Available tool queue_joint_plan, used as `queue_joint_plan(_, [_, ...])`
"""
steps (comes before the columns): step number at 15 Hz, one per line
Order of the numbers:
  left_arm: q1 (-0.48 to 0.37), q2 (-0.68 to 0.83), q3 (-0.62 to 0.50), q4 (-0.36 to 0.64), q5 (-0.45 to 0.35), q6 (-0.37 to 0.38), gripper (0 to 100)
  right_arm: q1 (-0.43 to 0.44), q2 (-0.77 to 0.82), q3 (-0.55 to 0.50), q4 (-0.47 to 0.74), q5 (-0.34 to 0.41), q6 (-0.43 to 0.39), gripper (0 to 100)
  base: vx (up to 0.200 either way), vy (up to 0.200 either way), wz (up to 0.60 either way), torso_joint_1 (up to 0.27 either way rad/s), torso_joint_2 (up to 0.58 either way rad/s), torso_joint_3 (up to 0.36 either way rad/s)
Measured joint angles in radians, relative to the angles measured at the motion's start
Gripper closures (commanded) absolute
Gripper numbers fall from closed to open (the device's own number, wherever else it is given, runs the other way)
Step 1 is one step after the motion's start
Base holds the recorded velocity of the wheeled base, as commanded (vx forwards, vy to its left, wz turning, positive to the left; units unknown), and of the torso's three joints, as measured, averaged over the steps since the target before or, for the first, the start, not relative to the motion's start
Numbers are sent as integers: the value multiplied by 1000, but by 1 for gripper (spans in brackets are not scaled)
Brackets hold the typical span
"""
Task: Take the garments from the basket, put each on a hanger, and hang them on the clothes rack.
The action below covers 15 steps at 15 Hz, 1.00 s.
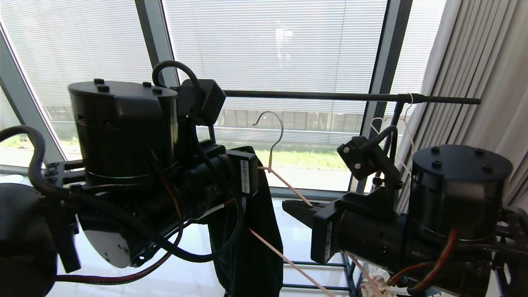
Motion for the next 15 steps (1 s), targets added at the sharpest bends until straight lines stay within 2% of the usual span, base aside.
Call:
queue_joint_plan(3, [-30, -27, -6, 27, 0, 0, 100, -6, 52, -44, -3, -13, 11, 100, 0, 0, 0, 0, 0, 0])
queue_joint_plan(7, [-38, -59, 9, 34, 0, -1, 100, -50, 88, -94, -2, -77, 4, 100, 0, 0, 0, 0, 0, 0])
queue_joint_plan(8, [-36, -65, 15, 34, 1, -1, 0, -57, 87, -98, -7, -87, -1, 100, 0, 0, 0, 0, 0, 0])
queue_joint_plan(11, [-36, -74, 18, 32, 0, -2, 0, -66, 71, -101, -24, -132, -37, 100, 0, 0, 0, 0, 0, 0])
queue_joint_plan(15, [-34, -95, 34, 33, 1, -1, 0, -91, 28, -82, -31, -157, -168, 100, 0, 0, 0, 0, 0, 0])
